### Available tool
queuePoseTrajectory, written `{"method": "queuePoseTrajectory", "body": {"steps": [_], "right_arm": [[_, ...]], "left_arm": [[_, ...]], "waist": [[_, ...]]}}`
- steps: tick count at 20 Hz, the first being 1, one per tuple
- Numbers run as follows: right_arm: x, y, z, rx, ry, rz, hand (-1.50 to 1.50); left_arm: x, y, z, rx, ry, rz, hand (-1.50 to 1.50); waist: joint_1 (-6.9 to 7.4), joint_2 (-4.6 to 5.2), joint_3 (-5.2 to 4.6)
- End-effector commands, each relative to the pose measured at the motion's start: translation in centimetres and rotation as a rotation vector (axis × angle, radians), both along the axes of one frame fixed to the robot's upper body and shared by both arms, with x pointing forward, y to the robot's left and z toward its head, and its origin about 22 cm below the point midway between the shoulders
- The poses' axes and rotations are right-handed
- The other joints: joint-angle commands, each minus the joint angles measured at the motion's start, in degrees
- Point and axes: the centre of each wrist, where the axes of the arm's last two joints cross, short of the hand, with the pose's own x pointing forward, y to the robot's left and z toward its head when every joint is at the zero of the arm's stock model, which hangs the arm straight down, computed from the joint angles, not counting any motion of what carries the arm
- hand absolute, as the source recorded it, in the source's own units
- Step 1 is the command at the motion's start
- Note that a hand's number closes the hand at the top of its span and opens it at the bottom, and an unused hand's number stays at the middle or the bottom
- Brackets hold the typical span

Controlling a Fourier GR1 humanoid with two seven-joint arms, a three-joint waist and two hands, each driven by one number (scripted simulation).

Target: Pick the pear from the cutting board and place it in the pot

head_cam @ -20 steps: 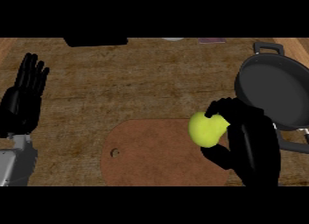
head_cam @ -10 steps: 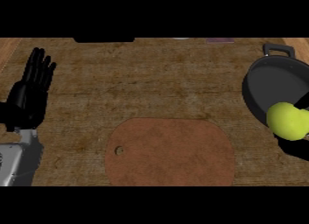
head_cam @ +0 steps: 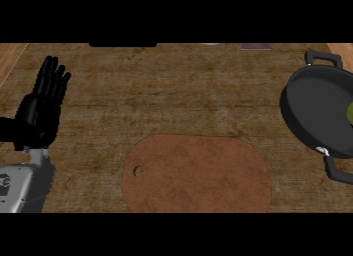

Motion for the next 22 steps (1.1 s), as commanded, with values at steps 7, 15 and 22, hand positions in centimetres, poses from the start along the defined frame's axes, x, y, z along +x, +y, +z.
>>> {"method": "queuePoseTrajectory", "body": {"steps": [7, 15, 22], "right_arm": [[5.5, -5.1, -3.0, -0.023, 0.029, 0.019, 1.5], [7.3, -6.4, -7.0, 0.143, 0.28, -0.008, 1.5], [7.9, -7.1, -8.5, 0.203, 0.321, 0.199, -1.5]], "left_arm": [[-0.5, -0.1, -0.6, -0.017, 0.019, 0.008, 0.0], [0.6, -0.9, -0.2, -0.005, -0.008, -0.017, 0.0], [0.8, -1.7, 0.8, -0.006, -0.01, -0.021, 0.0]], "waist": [[0.55, 0.08, -0.01], [1.3, 0.55, 0.06], [1.23, 0.45, 0.09]]}}
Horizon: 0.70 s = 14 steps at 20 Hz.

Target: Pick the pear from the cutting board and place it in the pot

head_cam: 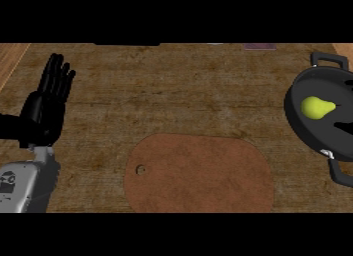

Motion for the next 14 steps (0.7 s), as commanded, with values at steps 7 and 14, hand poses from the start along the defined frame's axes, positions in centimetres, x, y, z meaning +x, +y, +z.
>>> {"method": "queuePoseTrajectory", "body": {"steps": [7, 14], "right_arm": [[1.5, 0.4, 0.3, 0.306, -0.219, 0.109, -1.5], [-0.3, -4.1, 2.9, 0.552, -0.262, -0.017, -1.5]], "left_arm": [[-0.1, 1.4, -0.4, 0.011, 0.004, 0.029, 0.0], [0.0, 1.3, 0.1, -0.002, 0.004, 0.02, 0.0]], "waist": [[-0.7, -0.24, -0.05], [-0.96, -0.26, -0.06]]}}
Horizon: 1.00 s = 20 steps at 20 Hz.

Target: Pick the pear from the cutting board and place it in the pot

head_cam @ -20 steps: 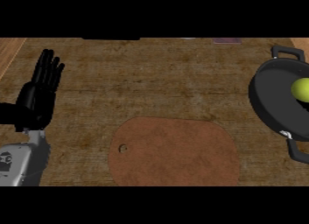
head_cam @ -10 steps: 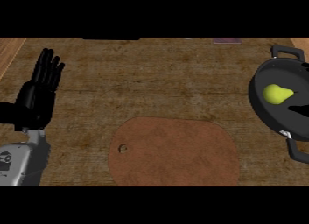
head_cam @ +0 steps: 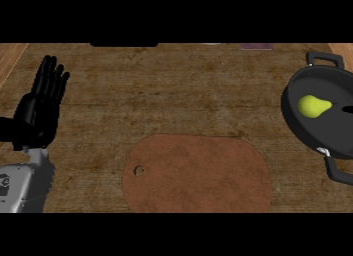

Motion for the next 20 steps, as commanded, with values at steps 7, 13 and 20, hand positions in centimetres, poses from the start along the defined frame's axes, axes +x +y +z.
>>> {"method": "queuePoseTrajectory", "body": {"steps": [7, 13, 20], "right_arm": [[-4.2, -5.9, 1.6, 0.243, -0.151, -0.104, -1.5], [-9.1, -9.7, 1.5, 0.282, -0.183, -0.122, -1.5], [-13.0, -12.4, 2.9, 0.288, -0.228, -0.144, -1.5]], "left_arm": [[0.0, -1.1, 0.9, -0.007, -0.022, -0.024, 0.0], [0.1, -0.7, 1.6, -0.002, 0.002, -0.02, 0.0], [0.7, -0.6, 0.1, -0.003, 0.002, -0.011, 0.0]], "waist": [[1.2, 0.57, 0.18], [1.27, 0.57, 0.28], [0.9, 0.94, 0.42]]}}
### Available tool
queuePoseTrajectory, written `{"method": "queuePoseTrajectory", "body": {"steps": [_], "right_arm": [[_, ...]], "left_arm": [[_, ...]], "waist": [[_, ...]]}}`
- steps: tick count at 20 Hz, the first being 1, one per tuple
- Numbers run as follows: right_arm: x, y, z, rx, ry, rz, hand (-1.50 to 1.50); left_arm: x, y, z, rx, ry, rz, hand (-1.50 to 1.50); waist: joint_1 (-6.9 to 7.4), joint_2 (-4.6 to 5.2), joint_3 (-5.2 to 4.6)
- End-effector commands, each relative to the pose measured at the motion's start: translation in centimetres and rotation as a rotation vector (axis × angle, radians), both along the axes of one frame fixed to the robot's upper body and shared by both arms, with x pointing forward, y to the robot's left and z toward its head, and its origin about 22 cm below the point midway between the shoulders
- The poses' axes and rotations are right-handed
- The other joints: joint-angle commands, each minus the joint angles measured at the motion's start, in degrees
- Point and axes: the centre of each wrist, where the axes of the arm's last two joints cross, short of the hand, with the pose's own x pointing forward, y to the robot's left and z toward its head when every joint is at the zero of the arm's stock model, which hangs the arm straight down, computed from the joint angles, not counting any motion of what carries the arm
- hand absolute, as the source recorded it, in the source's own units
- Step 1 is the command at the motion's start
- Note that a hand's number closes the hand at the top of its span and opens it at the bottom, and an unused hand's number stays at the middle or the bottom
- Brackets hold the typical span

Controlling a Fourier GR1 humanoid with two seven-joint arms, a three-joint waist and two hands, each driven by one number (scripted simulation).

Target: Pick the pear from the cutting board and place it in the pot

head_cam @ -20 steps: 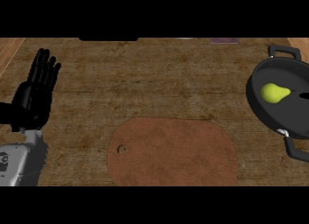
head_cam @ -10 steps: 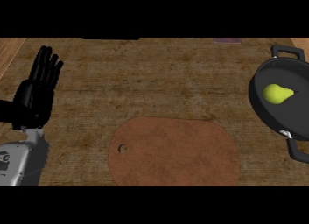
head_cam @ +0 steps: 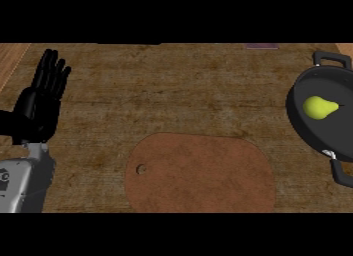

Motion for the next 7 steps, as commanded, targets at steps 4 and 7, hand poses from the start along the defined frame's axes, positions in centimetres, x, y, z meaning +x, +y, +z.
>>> {"method": "queuePoseTrajectory", "body": {"steps": [4, 7], "right_arm": [[-3.7, -2.3, 0.9, 0.0, -0.028, -0.017, -1.5], [-4.9, -2.8, 0.9, -0.002, -0.006, -0.015, -1.5]], "left_arm": [[-0.2, 0.4, -0.4, -0.018, -0.003, -0.002, 0.0], [-0.5, -1.2, -0.6, -0.016, -0.007, -0.007, 0.0]], "waist": [[0.05, 0.11, 0.14], [-0.07, -0.04, 0.18]]}}
